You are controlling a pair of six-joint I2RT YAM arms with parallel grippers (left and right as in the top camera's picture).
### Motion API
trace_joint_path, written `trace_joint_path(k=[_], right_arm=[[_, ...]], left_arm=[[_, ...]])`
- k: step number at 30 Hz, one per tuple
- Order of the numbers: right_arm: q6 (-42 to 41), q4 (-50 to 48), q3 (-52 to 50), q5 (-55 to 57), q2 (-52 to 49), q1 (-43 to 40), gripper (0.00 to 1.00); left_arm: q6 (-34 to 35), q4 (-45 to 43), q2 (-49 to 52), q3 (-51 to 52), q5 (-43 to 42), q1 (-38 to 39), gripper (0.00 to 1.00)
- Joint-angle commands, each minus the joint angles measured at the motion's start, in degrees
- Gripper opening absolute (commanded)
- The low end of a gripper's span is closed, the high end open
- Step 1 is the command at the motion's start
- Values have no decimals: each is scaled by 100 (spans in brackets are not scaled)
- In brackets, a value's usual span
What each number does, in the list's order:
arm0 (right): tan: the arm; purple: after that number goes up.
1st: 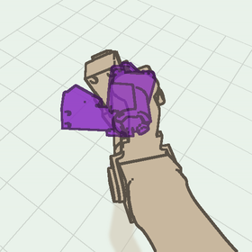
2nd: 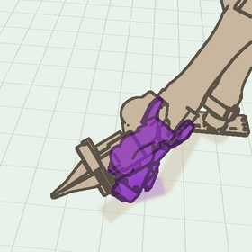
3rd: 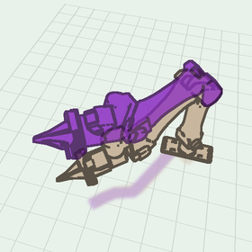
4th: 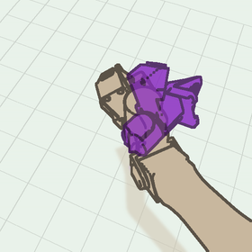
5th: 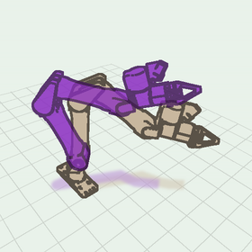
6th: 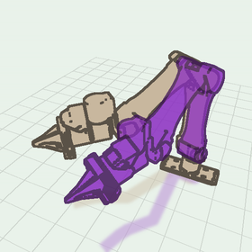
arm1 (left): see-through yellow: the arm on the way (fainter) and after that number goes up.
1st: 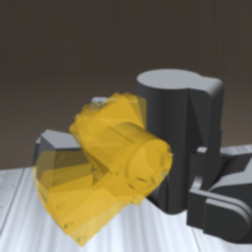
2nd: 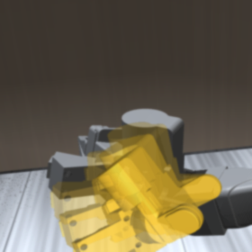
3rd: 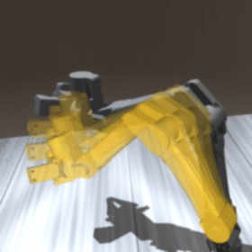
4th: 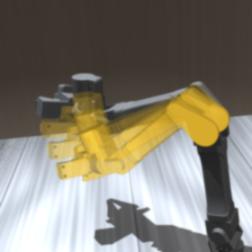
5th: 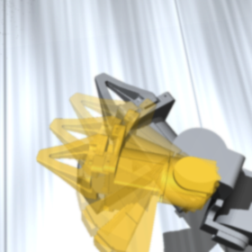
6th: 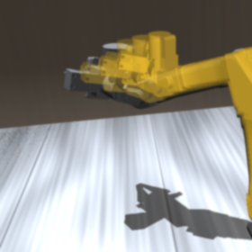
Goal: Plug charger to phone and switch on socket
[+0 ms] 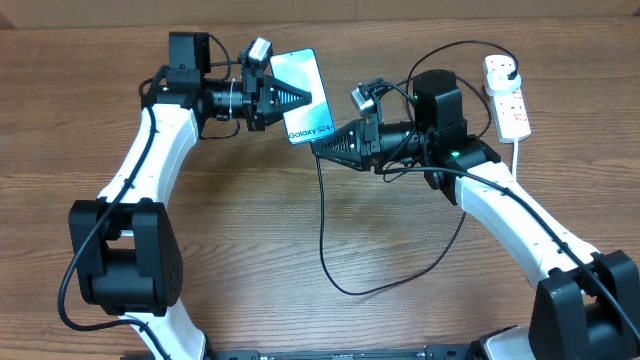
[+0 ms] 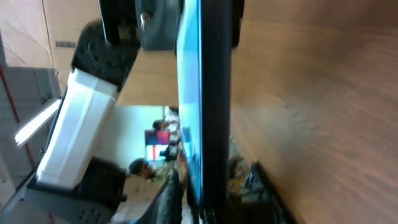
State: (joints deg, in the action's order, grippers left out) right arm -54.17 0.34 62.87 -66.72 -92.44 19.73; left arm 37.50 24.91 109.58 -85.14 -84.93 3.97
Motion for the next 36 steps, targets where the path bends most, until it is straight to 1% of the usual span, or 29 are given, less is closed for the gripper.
trace_joint_path(k=[1,5,7,12,13,18,21,23,26,30,33,36], right_arm=[[-7,-157,94,492,-48,-131,16],[-7,-155,94,433,-48,-131,35],[-9,-157,94,378,-48,-131,42],[-7,-155,94,365,-48,-131,51],[-7,-155,94,363,-48,-131,55],[0,-155,94,256,-48,-149,62],[90,-125,94,264,-48,-162,72],[188,48,94,374,-48,-181,78],[249,485,94,765,-48,-238,81],[640,1150,94,1541,-48,-299,83],[852,1755,94,2341,-48,-308,88],[986,2223,94,2918,-48,-308,94]], left_arm=[[-149,57,-50,-46,-474,131,4],[-151,52,-50,-46,-439,131,4],[-151,55,-50,-46,-319,125,4],[-153,48,-50,-46,9,92,4],[-151,22,-50,-46,188,74,4],[-197,-35,-50,-46,905,-83,4],[-297,-28,-50,-46,1384,-205,4],[-352,22,-50,-46,1633,-238,4],[-472,166,-50,-46,2050,-245,4],[-734,610,-50,-46,2942,-212,4],[-925,981,-50,-46,3853,-129,4],[-931,1292,-50,-46,4837,26,4]])
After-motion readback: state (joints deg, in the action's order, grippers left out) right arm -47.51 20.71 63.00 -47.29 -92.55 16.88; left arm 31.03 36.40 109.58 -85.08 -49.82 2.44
